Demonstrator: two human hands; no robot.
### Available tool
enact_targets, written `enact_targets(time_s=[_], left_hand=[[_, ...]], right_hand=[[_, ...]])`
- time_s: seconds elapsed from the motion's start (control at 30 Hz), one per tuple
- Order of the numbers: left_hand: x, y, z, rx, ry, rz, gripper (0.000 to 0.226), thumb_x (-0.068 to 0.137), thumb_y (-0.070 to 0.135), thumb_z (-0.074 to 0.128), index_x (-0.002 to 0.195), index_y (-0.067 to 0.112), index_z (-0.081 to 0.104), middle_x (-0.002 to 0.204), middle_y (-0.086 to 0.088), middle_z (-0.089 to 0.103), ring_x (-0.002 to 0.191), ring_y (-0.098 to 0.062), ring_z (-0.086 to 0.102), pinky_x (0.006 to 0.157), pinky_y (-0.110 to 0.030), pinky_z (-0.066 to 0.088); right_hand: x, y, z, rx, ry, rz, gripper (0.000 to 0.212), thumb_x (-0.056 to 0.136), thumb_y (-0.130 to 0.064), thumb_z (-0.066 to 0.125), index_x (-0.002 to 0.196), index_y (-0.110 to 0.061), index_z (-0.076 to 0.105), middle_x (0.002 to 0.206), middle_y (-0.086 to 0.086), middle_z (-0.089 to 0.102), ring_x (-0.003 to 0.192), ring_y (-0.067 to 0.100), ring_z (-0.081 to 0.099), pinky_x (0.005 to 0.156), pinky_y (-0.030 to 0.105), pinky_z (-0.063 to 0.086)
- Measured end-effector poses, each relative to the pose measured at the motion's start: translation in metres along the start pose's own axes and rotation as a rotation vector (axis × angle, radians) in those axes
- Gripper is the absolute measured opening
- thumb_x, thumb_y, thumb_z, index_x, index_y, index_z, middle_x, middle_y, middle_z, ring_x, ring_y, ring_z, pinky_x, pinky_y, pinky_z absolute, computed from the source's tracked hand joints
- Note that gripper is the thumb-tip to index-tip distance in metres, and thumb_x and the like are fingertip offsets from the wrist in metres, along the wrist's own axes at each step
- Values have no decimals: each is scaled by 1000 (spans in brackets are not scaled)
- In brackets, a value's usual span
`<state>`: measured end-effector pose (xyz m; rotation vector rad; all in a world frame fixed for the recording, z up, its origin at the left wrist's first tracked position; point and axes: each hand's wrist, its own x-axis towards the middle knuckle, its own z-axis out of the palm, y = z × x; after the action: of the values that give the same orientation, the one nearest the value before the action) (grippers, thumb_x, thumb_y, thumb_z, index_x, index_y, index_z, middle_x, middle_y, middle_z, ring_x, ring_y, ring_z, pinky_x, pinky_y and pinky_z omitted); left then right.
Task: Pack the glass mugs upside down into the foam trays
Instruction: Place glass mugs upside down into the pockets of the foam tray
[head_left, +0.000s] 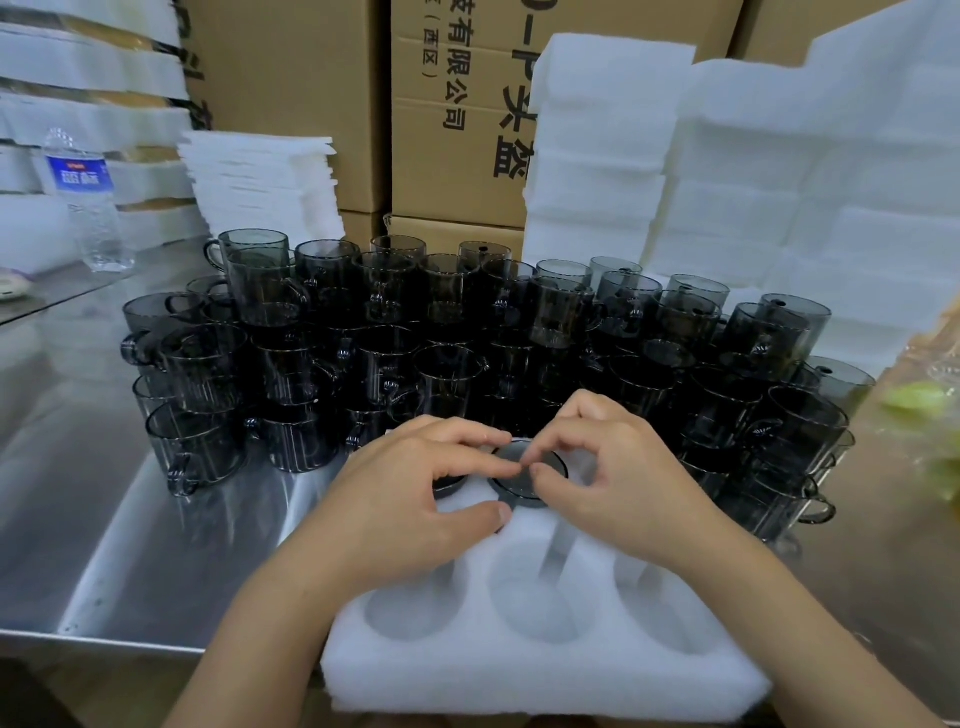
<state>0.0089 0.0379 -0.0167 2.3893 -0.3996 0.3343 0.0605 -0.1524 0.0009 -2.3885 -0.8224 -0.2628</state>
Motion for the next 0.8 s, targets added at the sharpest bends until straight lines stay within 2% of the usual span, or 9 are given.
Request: enact_targets(time_s=[0.13, 0.2, 0.27, 0.37, 0.47, 0.53, 0.63, 0.7, 0.8], left_hand=[[1, -1, 0, -2, 0, -10, 32, 67, 53, 58, 99, 53, 65, 118, 51, 41, 116, 17, 37, 98, -21, 36], [1, -2, 0, 6, -1, -7, 34, 67, 53, 58, 100, 53, 65, 119, 50, 41, 116, 16, 38, 96, -22, 38], [1, -2, 0, 0, -2, -11, 34, 67, 54, 58, 100, 53, 66, 119, 50, 43, 117, 14, 38, 95, -23, 38], [1, 1, -1, -12, -8, -24, 30, 69, 53, 61, 99, 53, 65, 118, 50, 43, 117, 14, 38, 96, -22, 37], [1, 2, -1, -14, -13, -32, 24, 78, 43, 71, 100, 52, 65, 118, 50, 42, 117, 15, 37, 98, -20, 35], [1, 1, -1, -8, -10, -34, 24, 79, 40, 70, 99, 53, 65, 118, 51, 41, 117, 16, 37, 97, -17, 33], [1, 0, -1, -5, -13, -32, 23, 79, 41, 70, 98, 53, 65, 118, 51, 41, 117, 16, 36, 96, -16, 32], [1, 0, -1, -8, -12, -33, 23, 78, 41, 70, 98, 53, 65, 118, 51, 41, 117, 15, 36, 96, -16, 32], [1, 0, -1, -3, -9, -28, 23, 78, 41, 70, 97, 53, 65, 118, 50, 42, 117, 15, 37, 94, -12, 30]], right_hand=[[3, -3, -1, 83, 118, 15, 22, 76, 0, 58, 73, -18, 69, 78, -12, 55, 75, 4, 51, 62, 8, 37], [12, -5, -6, 82, 268, 29, 22, 77, 1, 58, 80, -17, 70, 83, -8, 59, 77, 5, 51, 66, 7, 35], [25, -5, -15, -5, 381, 42, 26, 80, -4, 58, 99, -17, 69, 97, -5, 57, 90, 11, 49, 76, 12, 34], [45, 0, -29, -221, 418, 68, 38, 85, -15, 55, 123, -17, 59, 116, 2, 50, 112, 20, 42, 96, 28, 32], [60, 5, -32, -351, 440, 73, 43, 88, -20, 53, 130, -17, 53, 130, 6, 43, 121, 26, 36, 99, 36, 28], [66, 8, -31, -405, 427, 76, 42, 89, -24, 52, 130, -18, 53, 137, 5, 39, 124, 26, 32, 99, 37, 24], [72, 12, -32, -450, 395, 40, 28, 90, -30, 54, 116, -20, 61, 140, 3, 38, 127, 25, 30, 98, 38, 21], [71, 12, -33, -446, 383, -3, 19, 90, -29, 57, 105, -19, 64, 140, 2, 39, 126, 26, 31, 98, 39, 21], [63, 5, -33, -399, 403, -47, 13, 90, -23, 58, 99, -16, 63, 139, 3, 40, 125, 26, 36, 97, 41, 24]])
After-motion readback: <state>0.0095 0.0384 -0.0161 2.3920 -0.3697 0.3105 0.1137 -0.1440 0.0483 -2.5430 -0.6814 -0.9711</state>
